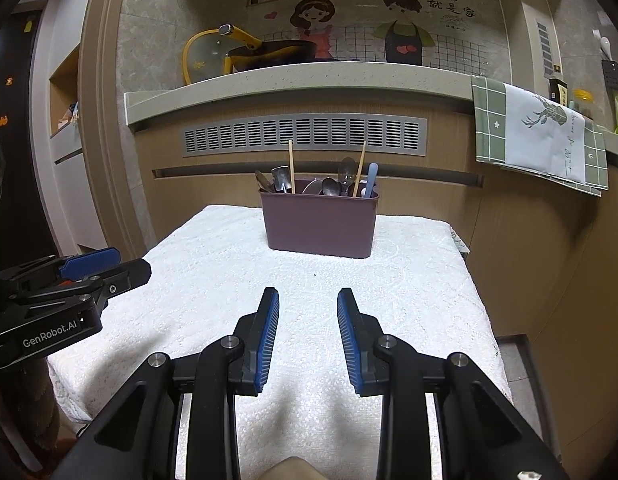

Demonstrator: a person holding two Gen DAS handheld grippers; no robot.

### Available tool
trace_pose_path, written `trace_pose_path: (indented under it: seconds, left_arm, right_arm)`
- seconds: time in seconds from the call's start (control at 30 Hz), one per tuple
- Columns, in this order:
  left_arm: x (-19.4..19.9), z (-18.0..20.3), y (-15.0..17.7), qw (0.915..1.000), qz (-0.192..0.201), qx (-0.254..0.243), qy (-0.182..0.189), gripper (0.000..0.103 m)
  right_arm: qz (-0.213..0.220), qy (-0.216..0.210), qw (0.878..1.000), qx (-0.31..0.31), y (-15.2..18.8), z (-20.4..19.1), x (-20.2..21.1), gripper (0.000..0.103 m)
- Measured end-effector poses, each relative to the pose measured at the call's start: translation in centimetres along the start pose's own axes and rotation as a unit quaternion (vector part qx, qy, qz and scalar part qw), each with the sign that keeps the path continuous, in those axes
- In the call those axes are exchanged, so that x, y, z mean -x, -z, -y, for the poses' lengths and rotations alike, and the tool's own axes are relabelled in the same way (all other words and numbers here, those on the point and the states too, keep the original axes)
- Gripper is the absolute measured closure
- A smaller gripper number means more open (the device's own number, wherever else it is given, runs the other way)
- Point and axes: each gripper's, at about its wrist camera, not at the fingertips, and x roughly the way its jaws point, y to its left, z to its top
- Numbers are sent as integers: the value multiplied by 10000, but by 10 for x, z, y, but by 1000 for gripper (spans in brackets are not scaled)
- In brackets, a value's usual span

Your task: Organize utensils

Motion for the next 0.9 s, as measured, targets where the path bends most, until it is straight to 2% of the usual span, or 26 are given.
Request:
trace_pose_path:
  seconds: [0.9]
  left_arm:
    - [-4,2,2,10000,-39,-22,75,54]
  right_arm:
    - [14,116,9998,-154,-2,7,-1,74]
